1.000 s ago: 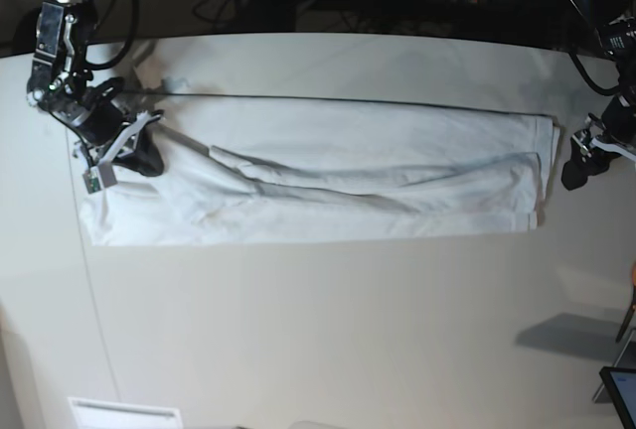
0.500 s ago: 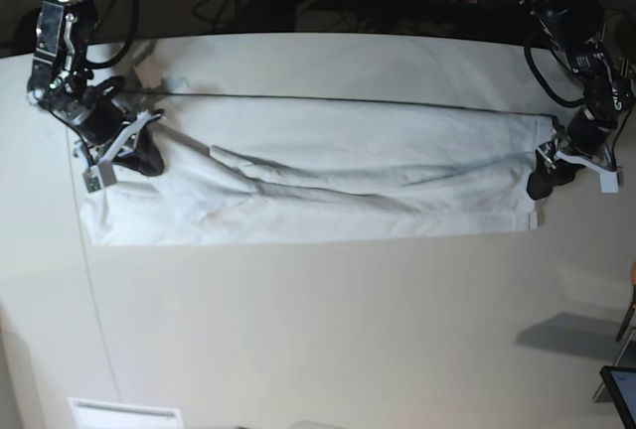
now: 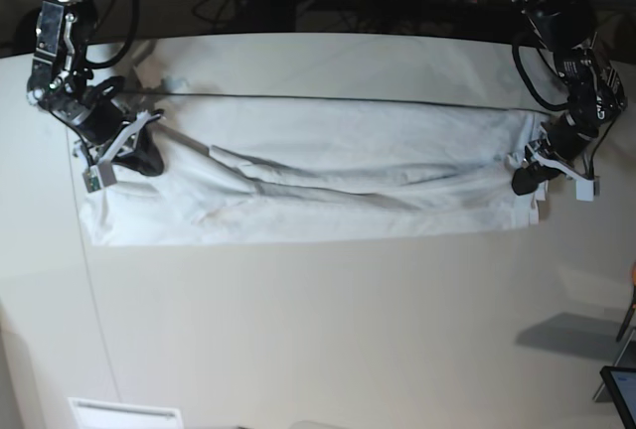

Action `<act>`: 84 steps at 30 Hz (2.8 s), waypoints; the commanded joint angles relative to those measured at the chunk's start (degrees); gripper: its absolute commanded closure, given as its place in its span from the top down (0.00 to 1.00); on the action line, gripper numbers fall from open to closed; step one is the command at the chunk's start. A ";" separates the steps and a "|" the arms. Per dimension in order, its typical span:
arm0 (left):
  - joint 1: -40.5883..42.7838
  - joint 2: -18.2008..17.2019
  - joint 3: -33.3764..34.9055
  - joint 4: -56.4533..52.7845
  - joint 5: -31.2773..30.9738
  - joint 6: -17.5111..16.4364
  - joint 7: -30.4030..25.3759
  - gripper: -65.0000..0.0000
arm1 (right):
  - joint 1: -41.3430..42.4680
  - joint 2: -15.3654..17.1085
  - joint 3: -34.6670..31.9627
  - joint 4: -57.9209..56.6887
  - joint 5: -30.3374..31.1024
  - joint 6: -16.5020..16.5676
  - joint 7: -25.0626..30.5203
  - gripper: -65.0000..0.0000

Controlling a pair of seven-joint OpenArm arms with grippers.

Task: Fold the T-shirt properly
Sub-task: 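Release the strip end with the left gripper and regrasp its end, then lift the strip end with the left gripper and fold it toward the right gripper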

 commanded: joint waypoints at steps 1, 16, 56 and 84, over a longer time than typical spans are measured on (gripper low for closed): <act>0.15 -0.55 0.01 0.25 2.80 0.58 3.14 0.00 | -0.41 0.84 0.07 -0.23 -3.74 -1.71 -3.99 0.01; 6.22 1.65 0.62 29.27 2.80 0.58 3.58 0.00 | -0.33 0.84 0.07 -0.23 -3.74 -1.71 -3.99 0.01; 2.62 16.15 23.21 41.13 2.63 12.49 3.58 0.00 | -0.24 0.84 0.07 -0.31 -3.74 -1.89 -3.99 0.01; 3.14 16.50 29.81 35.77 2.80 15.13 3.58 0.00 | -0.24 0.84 0.07 -0.23 -3.74 -1.89 -3.99 0.01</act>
